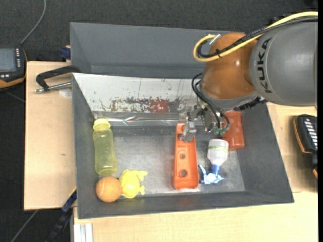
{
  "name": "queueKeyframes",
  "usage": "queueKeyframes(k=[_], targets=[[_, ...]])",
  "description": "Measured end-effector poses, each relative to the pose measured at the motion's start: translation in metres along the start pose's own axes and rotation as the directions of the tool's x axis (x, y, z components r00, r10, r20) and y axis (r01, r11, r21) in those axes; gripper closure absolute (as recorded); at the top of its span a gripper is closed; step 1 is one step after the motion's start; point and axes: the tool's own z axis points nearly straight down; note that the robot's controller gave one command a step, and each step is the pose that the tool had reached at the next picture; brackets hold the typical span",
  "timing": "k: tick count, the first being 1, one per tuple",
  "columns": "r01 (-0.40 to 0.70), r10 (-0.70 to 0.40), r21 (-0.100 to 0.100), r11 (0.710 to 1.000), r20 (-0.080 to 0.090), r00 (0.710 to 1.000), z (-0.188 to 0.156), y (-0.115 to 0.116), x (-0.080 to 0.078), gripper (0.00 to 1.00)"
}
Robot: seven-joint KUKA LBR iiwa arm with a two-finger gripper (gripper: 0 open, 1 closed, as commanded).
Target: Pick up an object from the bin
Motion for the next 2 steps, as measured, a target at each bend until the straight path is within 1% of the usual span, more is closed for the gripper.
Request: queueKeyframes(k=[1,2], targets=[[0.014,-0.014,0.0,1.0,-0.008,1.0,-0.046,-0.004,0.002,1.0],[-0.011,0.011,-0.001,1.0,0.003,1.0,-0.131,-0.002,0.005,1.0]])
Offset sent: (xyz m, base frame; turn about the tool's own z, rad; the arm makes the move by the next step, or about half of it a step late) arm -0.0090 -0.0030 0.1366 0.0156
